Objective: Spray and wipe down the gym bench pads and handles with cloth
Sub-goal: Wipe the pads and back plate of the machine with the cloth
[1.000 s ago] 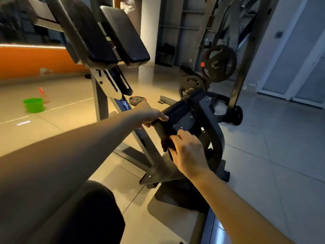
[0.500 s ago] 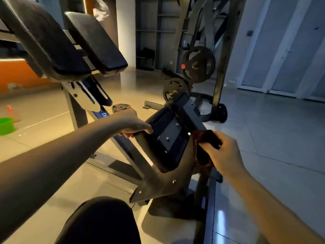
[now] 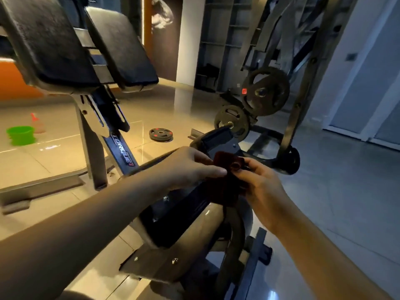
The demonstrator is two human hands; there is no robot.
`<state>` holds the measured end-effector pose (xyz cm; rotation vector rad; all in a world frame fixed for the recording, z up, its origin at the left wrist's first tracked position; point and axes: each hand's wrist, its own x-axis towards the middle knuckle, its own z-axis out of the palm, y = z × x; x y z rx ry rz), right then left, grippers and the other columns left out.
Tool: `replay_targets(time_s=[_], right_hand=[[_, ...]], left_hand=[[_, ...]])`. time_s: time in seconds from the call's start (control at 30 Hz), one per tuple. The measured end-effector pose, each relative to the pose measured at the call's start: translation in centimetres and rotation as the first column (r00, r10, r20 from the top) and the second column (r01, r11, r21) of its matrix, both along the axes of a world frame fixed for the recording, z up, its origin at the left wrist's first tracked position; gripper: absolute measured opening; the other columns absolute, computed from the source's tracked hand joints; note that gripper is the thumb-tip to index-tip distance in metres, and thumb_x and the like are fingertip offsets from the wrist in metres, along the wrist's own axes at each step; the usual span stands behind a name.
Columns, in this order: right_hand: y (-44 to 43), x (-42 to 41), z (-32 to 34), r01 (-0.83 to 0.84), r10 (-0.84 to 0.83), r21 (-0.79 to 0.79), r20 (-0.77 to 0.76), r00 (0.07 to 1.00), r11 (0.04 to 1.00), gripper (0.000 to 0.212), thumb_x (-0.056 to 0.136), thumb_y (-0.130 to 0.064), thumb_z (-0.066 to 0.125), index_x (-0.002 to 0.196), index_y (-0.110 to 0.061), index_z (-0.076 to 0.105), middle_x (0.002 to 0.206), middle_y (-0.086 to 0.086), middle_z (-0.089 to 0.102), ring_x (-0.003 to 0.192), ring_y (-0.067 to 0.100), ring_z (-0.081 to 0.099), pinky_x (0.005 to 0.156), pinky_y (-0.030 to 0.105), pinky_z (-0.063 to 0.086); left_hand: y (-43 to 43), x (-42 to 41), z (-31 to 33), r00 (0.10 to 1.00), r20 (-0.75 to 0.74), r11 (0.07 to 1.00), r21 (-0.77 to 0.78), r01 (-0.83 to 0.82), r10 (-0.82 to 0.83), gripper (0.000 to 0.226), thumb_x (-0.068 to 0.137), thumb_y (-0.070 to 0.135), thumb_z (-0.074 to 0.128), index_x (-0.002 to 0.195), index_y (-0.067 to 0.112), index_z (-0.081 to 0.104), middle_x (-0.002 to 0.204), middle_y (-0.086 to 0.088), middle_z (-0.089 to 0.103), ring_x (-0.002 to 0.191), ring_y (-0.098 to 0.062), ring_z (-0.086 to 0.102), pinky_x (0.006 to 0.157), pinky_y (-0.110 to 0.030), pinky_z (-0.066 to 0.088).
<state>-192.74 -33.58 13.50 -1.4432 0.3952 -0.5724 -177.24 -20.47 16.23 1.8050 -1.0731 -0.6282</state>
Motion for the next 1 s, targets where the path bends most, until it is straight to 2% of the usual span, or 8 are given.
replay_targets(time_s=[0.17,0.23,0.3,0.4,0.6,0.73,0.87,1.0], right_hand=[[-3.9,-0.3,0.9,-0.185,0.189,0.05,-0.088,0.978,0.982,0.033,0.103,-0.013,0.04,0.125,-0.004,0.064,0.117,0.022,0.07,0.114,0.036,0.066,0.095,0.045,0.055],[-5.6,-0.8,1.3,-0.293,0.303,0.109,-0.082,0.95,0.95,0.039,0.1,-0.026,0.045,0.126,-0.003,0.064,0.116,0.021,0.07,0.11,0.034,0.067,0.091,0.042,0.055],[-7.2,-1.3,1.6,-0.384,0.385,0.038,-0.12,0.915,0.923,0.039,0.096,-0.037,0.055,0.12,-0.008,0.067,0.112,0.013,0.074,0.104,0.027,0.072,0.087,0.037,0.059],[-10.0,-2.4,1.6,-0.413,0.387,-0.126,-0.189,0.903,0.902,0.03,0.094,-0.024,0.07,0.121,-0.011,0.066,0.114,0.009,0.074,0.107,0.027,0.071,0.092,0.044,0.06],[-17.3,-6.5,2.3,-0.555,0.537,-0.127,-0.152,0.83,0.822,0.019,0.095,-0.01,0.067,0.114,-0.007,0.068,0.109,0.013,0.074,0.102,0.027,0.072,0.09,0.048,0.061],[-21.3,-7.8,2.3,-0.64,0.628,-0.149,-0.128,0.768,0.753,0.016,0.095,-0.009,0.066,0.111,-0.01,0.069,0.108,0.01,0.075,0.101,0.026,0.073,0.087,0.046,0.062],[-24.0,-8.5,2.9,-0.71,0.703,-0.152,-0.102,0.704,0.688,0.021,0.093,-0.011,0.07,0.114,-0.009,0.069,0.106,0.01,0.075,0.098,0.023,0.074,0.08,0.041,0.063],[-24.8,-9.9,2.4,-0.689,0.686,-0.162,-0.082,0.723,0.706,0.025,0.092,-0.016,0.074,0.114,-0.006,0.068,0.102,0.012,0.076,0.093,0.023,0.076,0.071,0.037,0.063]], left_hand=[[-1.5,-3.5,-1.0,0.969,-0.095,0.971,-0.056,-0.232,0.226,0.019,0.085,0.027,0.081,0.099,0.016,0.074,0.087,0.001,0.078,0.081,-0.009,0.075,0.067,-0.023,0.055],[-2.6,-5.3,-1.0,0.937,-0.067,0.936,-0.065,-0.347,0.343,0.022,0.082,0.026,0.083,0.099,0.015,0.074,0.088,-0.001,0.077,0.079,-0.009,0.075,0.067,-0.024,0.056],[-3.9,-7.4,-1.0,0.903,-0.038,0.899,-0.091,-0.429,0.427,0.025,0.082,0.026,0.084,0.099,0.015,0.072,0.088,-0.001,0.076,0.075,-0.006,0.074,0.061,-0.02,0.054],[-6.0,-11.0,-0.9,0.875,-0.057,0.869,-0.099,-0.484,0.481,0.025,0.082,0.023,0.084,0.1,0.011,0.07,0.092,-0.007,0.075,0.077,-0.011,0.075,0.061,-0.025,0.059],[-10.4,-18.1,0.0,0.811,-0.315,0.849,-0.027,-0.527,0.493,0.022,0.091,0.012,0.074,0.113,0.009,0.072,0.106,-0.015,0.077,0.101,-0.029,0.074,0.082,-0.037,0.061],[-14.5,-21.7,0.8,0.751,-0.241,0.774,0.006,-0.633,0.615,0.021,0.092,0.008,0.072,0.113,0.007,0.07,0.1,-0.013,0.078,0.09,-0.022,0.077,0.064,-0.026,0.059],[-17.3,-24.1,1.4,0.667,-0.114,0.67,-0.014,-0.742,0.737,0.02,0.089,0.01,0.076,0.108,0.01,0.07,0.099,-0.011,0.075,0.082,-0.018,0.077,0.061,-0.025,0.058],[-18.9,-26.6,1.7,0.569,-0.003,0.567,-0.084,-0.819,0.822,0.017,0.088,0.015,0.077,0.104,0.014,0.07,0.097,-0.007,0.073,0.082,-0.013,0.074,0.058,-0.019,0.056]])
